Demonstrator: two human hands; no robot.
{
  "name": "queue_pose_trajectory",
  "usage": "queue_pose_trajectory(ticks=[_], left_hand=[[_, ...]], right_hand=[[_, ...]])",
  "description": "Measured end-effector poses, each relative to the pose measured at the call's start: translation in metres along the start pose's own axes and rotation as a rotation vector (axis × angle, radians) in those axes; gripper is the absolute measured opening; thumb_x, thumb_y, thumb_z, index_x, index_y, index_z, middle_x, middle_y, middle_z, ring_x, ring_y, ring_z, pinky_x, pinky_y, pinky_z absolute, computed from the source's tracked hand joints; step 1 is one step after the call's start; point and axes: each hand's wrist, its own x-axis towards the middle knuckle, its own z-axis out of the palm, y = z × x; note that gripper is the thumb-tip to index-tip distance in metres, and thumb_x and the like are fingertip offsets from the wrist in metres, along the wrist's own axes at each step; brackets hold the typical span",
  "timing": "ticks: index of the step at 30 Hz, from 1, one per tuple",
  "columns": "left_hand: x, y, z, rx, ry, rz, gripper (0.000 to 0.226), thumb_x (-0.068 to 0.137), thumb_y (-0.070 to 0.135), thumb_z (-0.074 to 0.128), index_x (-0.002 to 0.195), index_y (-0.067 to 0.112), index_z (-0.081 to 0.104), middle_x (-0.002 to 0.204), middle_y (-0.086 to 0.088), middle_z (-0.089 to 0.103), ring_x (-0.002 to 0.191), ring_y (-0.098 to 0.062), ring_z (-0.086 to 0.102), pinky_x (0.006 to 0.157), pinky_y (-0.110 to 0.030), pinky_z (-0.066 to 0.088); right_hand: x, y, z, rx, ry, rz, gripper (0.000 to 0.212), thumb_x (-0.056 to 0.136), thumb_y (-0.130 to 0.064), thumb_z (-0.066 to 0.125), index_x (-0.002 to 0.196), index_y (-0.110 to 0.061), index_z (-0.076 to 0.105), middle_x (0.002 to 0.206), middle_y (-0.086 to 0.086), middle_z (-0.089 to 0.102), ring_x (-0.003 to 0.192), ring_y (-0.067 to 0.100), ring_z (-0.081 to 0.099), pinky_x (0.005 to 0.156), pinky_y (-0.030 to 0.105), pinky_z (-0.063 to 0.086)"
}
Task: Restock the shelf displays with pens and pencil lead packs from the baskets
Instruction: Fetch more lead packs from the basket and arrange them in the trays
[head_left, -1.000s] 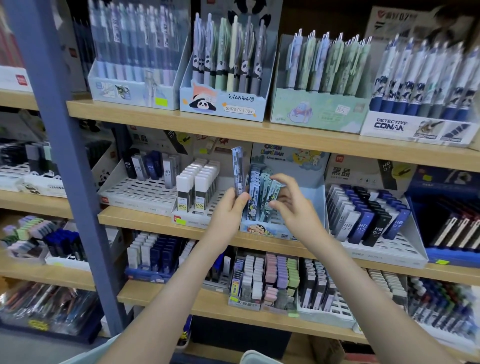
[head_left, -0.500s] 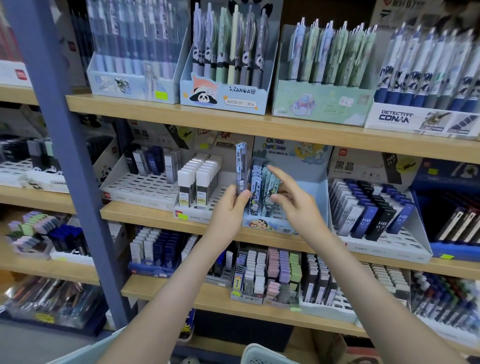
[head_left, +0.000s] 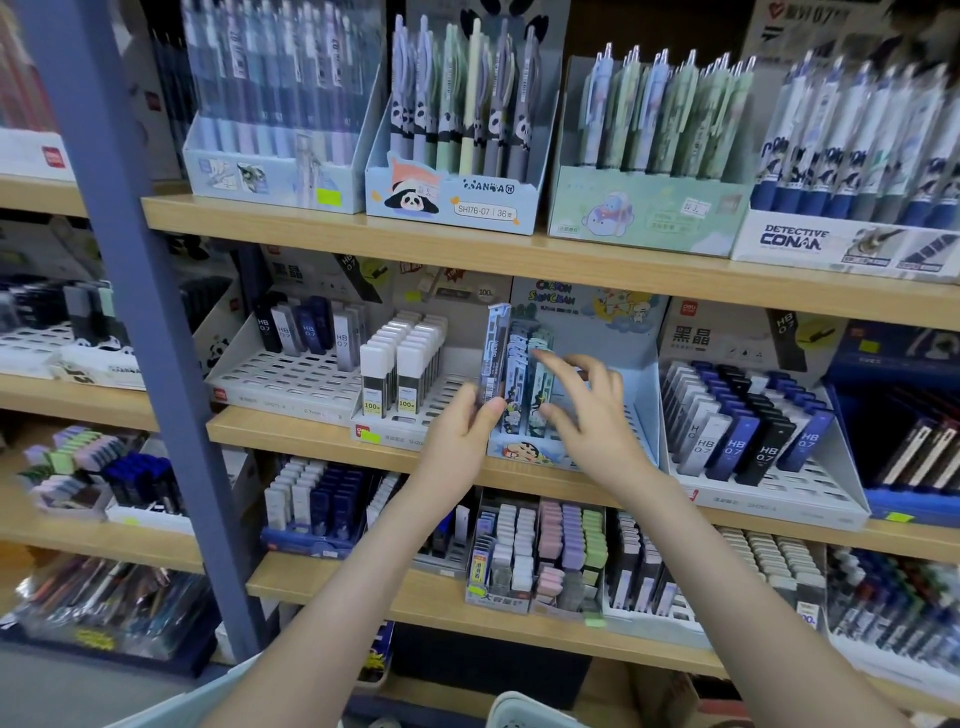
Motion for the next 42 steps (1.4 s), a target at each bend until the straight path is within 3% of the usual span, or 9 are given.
queue_pose_trajectory(ticks=[2, 5, 10, 16, 25, 29, 32, 36, 42], left_hand=[[-0.001, -0.002, 0.0, 0.034, -0.014, -0.008, 0.02, 0.099, 0.029, 0.047, 0.094, 0.011, 0.053, 0.092, -0.007, 0.064, 0.088, -0.014, 0.061, 0.081, -0.032, 0.048], [-0.006, 0.001, 0.0, 0.201, -0.006, 0.074, 0.014, 0.1, 0.027, 0.045, 0.095, 0.015, 0.051, 0.09, 0.005, 0.058, 0.085, -0.012, 0.056, 0.072, -0.021, 0.043], [-0.002, -0.004, 0.011, 0.729, 0.074, 0.361, 0.021, 0.098, 0.025, 0.049, 0.1, 0.005, 0.056, 0.131, -0.01, 0.042, 0.12, -0.024, 0.035, 0.098, -0.037, 0.022], [0.009, -0.005, 0.014, 0.689, 0.224, 0.571, 0.043, 0.093, 0.044, 0.044, 0.118, 0.01, 0.05, 0.135, -0.016, 0.044, 0.124, -0.022, 0.034, 0.1, -0.039, 0.025], [0.046, -0.023, 0.014, 0.99, 0.113, 0.827, 0.056, 0.094, 0.044, 0.046, 0.14, 0.013, 0.04, 0.147, -0.014, 0.041, 0.135, -0.028, 0.037, 0.113, -0.043, 0.018], [0.052, -0.026, 0.015, 0.994, 0.121, 0.88, 0.056, 0.093, 0.043, 0.046, 0.138, 0.011, 0.038, 0.138, -0.017, 0.048, 0.131, -0.028, 0.038, 0.11, -0.043, 0.023], [0.052, -0.028, 0.015, 0.985, 0.14, 0.908, 0.056, 0.093, 0.042, 0.048, 0.137, 0.01, 0.038, 0.136, -0.017, 0.048, 0.13, -0.028, 0.038, 0.109, -0.042, 0.024], [0.053, -0.03, 0.016, 0.971, 0.154, 0.924, 0.054, 0.093, 0.04, 0.048, 0.137, 0.011, 0.037, 0.137, -0.013, 0.039, 0.129, -0.029, 0.038, 0.108, -0.043, 0.027], [0.051, -0.03, 0.015, 0.941, 0.105, 0.901, 0.057, 0.096, 0.047, 0.038, 0.138, 0.01, 0.037, 0.139, -0.014, 0.038, 0.132, -0.03, 0.035, 0.108, -0.044, 0.027]], right_hand=[[-0.002, -0.001, -0.003, -0.007, -0.012, -0.014, 0.054, 0.095, -0.031, 0.049, 0.142, -0.045, 0.026, 0.141, 0.004, 0.032, 0.129, 0.019, 0.022, 0.107, 0.042, 0.025], [-0.005, -0.013, -0.009, 0.069, 0.035, -0.023, 0.053, 0.09, -0.052, 0.04, 0.138, -0.053, 0.018, 0.137, -0.006, 0.032, 0.126, 0.01, 0.023, 0.103, 0.031, 0.022], [-0.005, -0.041, -0.025, 0.664, 0.085, 0.116, 0.022, 0.091, -0.016, 0.061, 0.105, -0.033, 0.055, 0.091, -0.014, 0.057, 0.083, 0.002, 0.054, 0.074, 0.023, 0.044], [0.0, -0.024, -0.041, 1.0, 0.27, 0.332, 0.016, 0.093, -0.006, 0.054, 0.097, -0.017, 0.043, 0.058, -0.007, 0.049, 0.048, 0.01, 0.044, 0.044, 0.02, 0.036], [0.019, 0.01, -0.044, 0.483, 0.151, 0.375, 0.011, 0.099, -0.025, 0.046, 0.089, -0.022, 0.044, 0.096, 0.006, 0.058, 0.08, 0.016, 0.059, 0.075, 0.035, 0.045], [0.033, 0.024, -0.034, 0.383, 0.214, 0.444, 0.018, 0.094, -0.026, 0.056, 0.106, -0.02, 0.044, 0.1, 0.012, 0.063, 0.091, 0.025, 0.061, 0.077, 0.038, 0.047], [0.045, 0.032, -0.029, 0.264, 0.153, 0.404, 0.01, 0.095, -0.022, 0.054, 0.096, -0.025, 0.045, 0.093, 0.016, 0.064, 0.086, 0.028, 0.062, 0.072, 0.039, 0.048], [0.056, 0.033, -0.025, 0.257, 0.084, 0.31, 0.026, 0.099, -0.007, 0.042, 0.107, -0.025, 0.058, 0.104, 0.003, 0.059, 0.088, 0.012, 0.059, 0.066, 0.014, 0.042], [0.066, 0.035, -0.023, 0.266, 0.027, 0.26, 0.038, 0.1, -0.006, 0.036, 0.108, -0.037, 0.057, 0.109, -0.001, 0.055, 0.071, 0.009, 0.06, 0.058, 0.003, 0.039]])
